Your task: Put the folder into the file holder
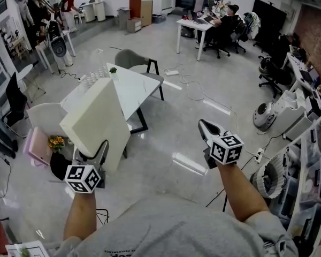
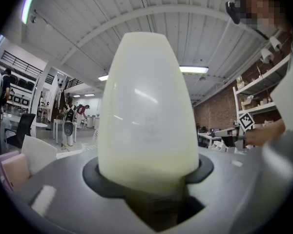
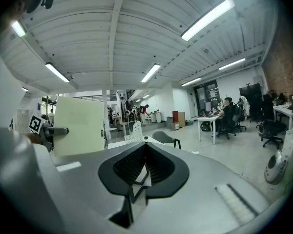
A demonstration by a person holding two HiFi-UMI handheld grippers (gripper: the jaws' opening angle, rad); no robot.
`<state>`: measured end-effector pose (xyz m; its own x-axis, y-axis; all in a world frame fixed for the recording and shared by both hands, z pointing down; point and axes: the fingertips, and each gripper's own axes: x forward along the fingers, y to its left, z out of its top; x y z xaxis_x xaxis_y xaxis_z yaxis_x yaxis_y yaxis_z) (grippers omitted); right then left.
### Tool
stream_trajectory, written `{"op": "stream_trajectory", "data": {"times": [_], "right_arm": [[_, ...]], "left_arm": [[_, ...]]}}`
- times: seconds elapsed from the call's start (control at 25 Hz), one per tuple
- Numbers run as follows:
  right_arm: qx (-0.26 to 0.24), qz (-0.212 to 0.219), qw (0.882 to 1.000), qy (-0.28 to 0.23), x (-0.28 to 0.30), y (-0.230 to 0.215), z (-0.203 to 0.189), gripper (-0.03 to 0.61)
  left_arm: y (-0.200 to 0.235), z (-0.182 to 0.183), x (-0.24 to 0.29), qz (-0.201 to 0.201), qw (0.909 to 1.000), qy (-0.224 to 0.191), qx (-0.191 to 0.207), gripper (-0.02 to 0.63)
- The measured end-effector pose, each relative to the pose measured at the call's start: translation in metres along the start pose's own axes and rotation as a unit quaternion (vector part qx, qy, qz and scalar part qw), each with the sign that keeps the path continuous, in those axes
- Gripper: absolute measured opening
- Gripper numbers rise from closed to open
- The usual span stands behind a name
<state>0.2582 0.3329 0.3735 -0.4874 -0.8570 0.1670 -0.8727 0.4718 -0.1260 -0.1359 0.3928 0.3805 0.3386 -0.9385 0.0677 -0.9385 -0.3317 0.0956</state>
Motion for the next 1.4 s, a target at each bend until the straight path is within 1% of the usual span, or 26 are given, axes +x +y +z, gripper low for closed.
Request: {"op": "stream_trajectory", "data": {"times": [0.16,0.36,0.48,0.56,0.68,0.84,1.04,1.2,1.4], "right_arm": [[-0.003,0.000,1.000,0.003,-0.009,-0.022,-0.001,0.003],[-0.012,0.004,1.000,0.009,-0.011,-0.041,0.001,0.003],[-0.011,0.005,1.000,0.010,-0.004,-0.050,0.001,0.003],[-0.012,0.005,1.000,0.008,0.008,-0.053,0.005,0.003],[-0.012,0.000,1.000,0.009,0.036,-0.057,0.008,0.003],[-0.016,-0.008,1.000,0.004,0.088,-0.060,0.017,0.003],[-0.015,-0.015,1.000,-0.007,0.179,-0.066,0.042,0.003],[-0.012,-0.017,1.000,-0.021,0.257,-0.069,0.068,0.003],[-0.005,-0.020,0.999,-0.027,0.347,-0.078,0.085,0.003]], "left_arm": [[-0.025,-0.004,0.020,0.000,1.0000,0.001,-0.004,0.348],[-0.048,0.001,0.045,-0.007,0.9998,-0.007,-0.017,0.348],[-0.052,0.002,0.061,-0.014,0.9998,-0.004,-0.012,0.348],[-0.046,0.005,0.075,-0.016,0.9998,-0.006,-0.008,0.348],[-0.028,0.006,0.101,-0.019,0.9997,-0.007,-0.012,0.348],[0.006,0.005,0.143,-0.034,0.9993,-0.010,-0.013,0.348],[0.064,0.017,0.218,-0.058,0.9981,-0.017,-0.010,0.348],[0.114,0.032,0.279,-0.079,0.9968,-0.015,0.001,0.348],[0.170,0.045,0.351,-0.096,0.9953,-0.009,0.004,0.348]]}}
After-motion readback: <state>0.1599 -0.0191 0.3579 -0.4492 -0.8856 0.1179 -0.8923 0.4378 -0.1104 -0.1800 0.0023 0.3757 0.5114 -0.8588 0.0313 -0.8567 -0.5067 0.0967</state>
